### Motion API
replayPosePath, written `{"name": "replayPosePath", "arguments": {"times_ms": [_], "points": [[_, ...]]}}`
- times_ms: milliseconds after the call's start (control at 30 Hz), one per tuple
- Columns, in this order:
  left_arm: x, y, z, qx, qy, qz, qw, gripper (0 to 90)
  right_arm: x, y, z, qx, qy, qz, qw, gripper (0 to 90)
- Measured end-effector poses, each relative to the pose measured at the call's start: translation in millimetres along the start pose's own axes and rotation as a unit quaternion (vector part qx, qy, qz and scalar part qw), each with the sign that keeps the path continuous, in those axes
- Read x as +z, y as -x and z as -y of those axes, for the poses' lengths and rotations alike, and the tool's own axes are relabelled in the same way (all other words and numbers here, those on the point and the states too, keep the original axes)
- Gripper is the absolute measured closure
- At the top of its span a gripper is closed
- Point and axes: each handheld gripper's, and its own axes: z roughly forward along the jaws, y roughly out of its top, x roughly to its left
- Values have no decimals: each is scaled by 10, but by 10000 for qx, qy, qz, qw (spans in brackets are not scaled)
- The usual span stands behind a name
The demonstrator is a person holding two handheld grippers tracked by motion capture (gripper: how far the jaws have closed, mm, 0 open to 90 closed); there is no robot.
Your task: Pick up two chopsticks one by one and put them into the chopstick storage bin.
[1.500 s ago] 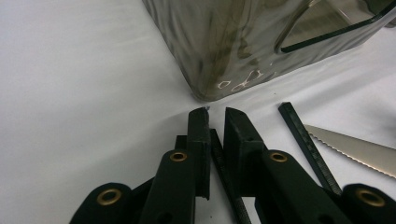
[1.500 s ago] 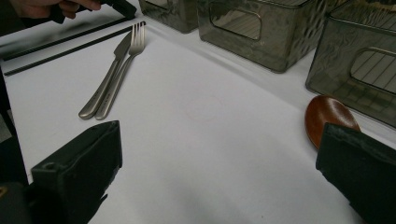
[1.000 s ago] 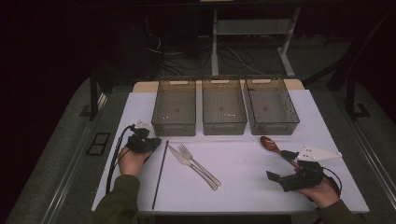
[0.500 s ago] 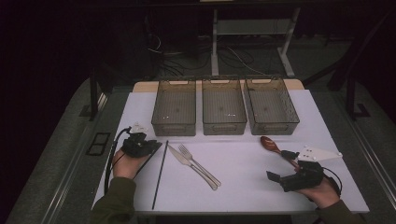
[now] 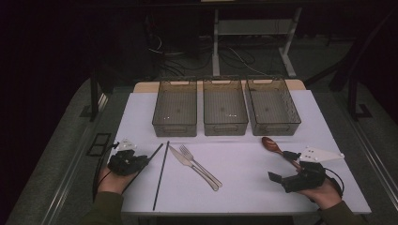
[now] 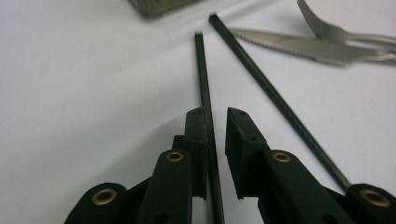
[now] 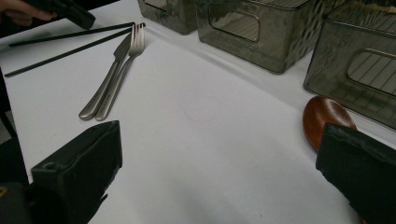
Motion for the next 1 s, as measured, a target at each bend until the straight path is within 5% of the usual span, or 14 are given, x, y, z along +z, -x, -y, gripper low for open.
{"name": "replayPosePath", "arguments": {"times_ms": [367, 1000], "points": [[-110, 24, 186, -10, -95, -44, 9999, 811, -5, -7, -4, -16, 2, 7, 10000, 7], [-104, 15, 192, -78, -77, -43, 9999, 858, -7, -9, -5, -20, 14, 6, 10000, 7]]}}
